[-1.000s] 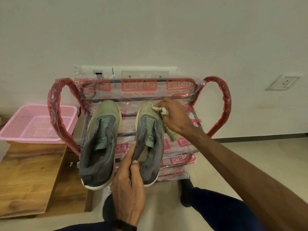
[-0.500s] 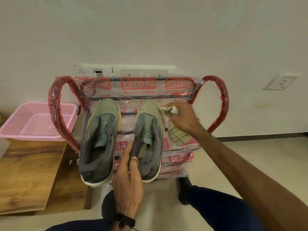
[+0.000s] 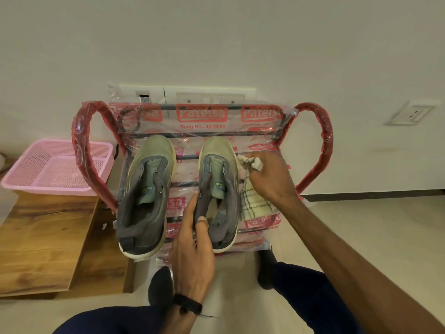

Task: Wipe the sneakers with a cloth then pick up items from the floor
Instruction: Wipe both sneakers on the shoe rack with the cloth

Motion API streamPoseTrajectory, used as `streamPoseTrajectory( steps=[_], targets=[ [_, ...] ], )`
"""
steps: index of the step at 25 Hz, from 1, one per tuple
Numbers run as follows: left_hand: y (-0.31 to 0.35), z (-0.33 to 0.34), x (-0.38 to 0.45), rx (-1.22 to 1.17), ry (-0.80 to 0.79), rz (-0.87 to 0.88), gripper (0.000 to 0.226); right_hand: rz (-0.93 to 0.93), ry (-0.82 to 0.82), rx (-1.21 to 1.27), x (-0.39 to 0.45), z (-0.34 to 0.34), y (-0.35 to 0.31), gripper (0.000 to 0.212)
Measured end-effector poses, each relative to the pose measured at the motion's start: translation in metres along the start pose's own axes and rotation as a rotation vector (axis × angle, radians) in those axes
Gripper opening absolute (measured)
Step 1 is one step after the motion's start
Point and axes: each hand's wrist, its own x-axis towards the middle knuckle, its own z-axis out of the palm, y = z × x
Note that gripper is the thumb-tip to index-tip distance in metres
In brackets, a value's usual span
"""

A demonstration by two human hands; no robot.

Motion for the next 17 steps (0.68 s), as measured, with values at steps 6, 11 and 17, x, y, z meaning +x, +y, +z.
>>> streamPoseTrajectory(
  steps=[6, 11, 17],
  targets=[
    [0.005, 0.003, -0.004, 0.034, 0.005, 0.024, 0.052, -0.035, -0.027, -0.099, -0.028, 0.024, 0.005, 0.019],
    [0.0, 0.002, -0.003, 0.034, 0.02, 0.012, 0.048, -0.087, -0.175, 0.025, -0.084, -0.002, -0.011, 0.022],
    [0.001, 0.008, -0.001, 0.048, 0.017, 0.028, 0.05, 0.075, -0.039, 0.084, -0.044, -0.008, 0.008, 0.015]
  ],
)
